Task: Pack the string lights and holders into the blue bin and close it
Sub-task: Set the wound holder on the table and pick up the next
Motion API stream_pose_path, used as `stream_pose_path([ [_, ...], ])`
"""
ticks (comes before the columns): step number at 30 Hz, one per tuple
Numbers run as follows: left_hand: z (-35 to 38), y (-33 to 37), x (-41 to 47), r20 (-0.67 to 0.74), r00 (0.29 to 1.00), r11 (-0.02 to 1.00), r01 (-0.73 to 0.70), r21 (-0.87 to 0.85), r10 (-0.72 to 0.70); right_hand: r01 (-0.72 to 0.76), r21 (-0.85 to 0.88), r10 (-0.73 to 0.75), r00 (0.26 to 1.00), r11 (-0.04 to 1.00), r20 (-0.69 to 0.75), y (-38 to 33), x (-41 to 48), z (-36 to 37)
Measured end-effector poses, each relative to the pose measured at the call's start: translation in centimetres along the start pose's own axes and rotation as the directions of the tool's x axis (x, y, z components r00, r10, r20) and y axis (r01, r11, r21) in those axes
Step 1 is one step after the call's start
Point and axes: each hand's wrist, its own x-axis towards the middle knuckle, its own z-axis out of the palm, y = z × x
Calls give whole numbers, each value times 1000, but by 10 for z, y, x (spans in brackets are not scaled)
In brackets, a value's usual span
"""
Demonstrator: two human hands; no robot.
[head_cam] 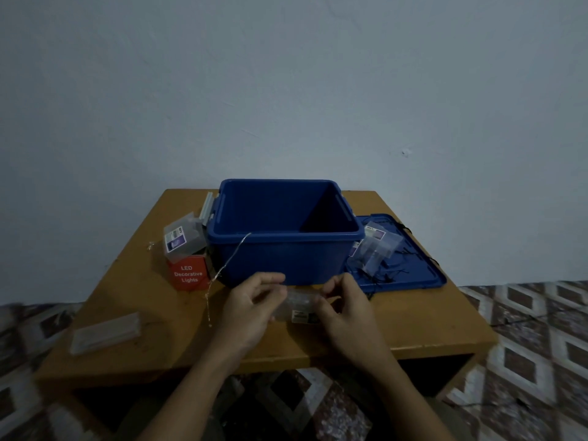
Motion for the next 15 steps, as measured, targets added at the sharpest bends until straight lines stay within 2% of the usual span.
stream_pose_path([
  [4,-4,3,4,35,995,995,95,-16,-95,-166,98,165,986,981,17,-1,5,2],
  [7,-6,7,5,54,991,992,122,-23,-121,-231,154,229,973,961,28,-3,5,2],
  [11,-7,9,6,111,986,993,121,16,-122,-203,148,204,979,968,15,-3,3,2],
  [15,-1,7,5,62,982,981,184,-61,-180,-170,150,175,984,974,-22,-2,2,0],
])
